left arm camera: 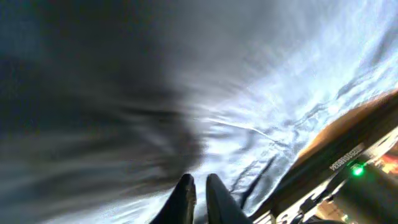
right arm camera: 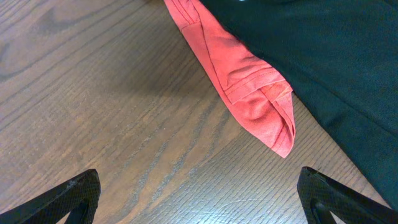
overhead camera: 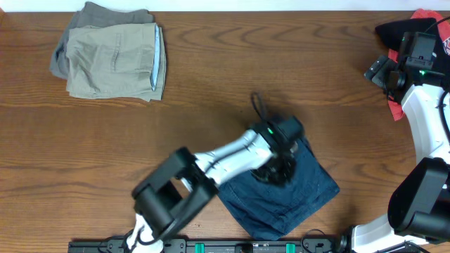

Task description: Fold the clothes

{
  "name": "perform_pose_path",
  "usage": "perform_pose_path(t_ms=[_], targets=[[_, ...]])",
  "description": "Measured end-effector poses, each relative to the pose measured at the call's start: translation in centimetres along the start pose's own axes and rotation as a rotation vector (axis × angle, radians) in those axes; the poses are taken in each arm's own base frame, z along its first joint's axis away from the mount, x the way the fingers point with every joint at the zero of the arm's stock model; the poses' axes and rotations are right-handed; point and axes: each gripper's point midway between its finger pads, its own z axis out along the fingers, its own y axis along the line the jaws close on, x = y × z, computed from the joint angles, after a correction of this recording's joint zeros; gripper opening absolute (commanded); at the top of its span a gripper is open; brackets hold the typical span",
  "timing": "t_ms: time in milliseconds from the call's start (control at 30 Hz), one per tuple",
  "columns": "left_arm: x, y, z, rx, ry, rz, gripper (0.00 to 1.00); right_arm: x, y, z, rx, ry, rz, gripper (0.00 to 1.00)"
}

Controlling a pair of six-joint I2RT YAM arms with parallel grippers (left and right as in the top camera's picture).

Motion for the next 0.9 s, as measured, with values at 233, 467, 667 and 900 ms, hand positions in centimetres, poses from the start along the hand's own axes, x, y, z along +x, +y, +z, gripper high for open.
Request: perform_pose_path(t_ms=[233, 467, 667, 900], targets=[[-3.8, 6.0, -5.3, -0.043, -0.116, -0.117, 0.65, 0.0, 0.0, 0.0, 0.000, 0.000, 0.000, 0.99], [-7.1, 13.5, -9.9, -0.046, -0.223, -0.229, 0.76, 0.0, 0.0, 0.0, 0.000, 0.000, 0.000, 0.99], [-7.8, 16.6, -11.9, -0.028, -0.260, -0.209, 0.76, 0.0, 0.0, 0.0, 0.000, 0.000, 0.000, 0.99], [-7.1, 14.2, -10.7, 0.020, -0.219, -0.092, 0.77, 0.0, 0.0, 0.0, 0.000, 0.000, 0.000, 0.99]])
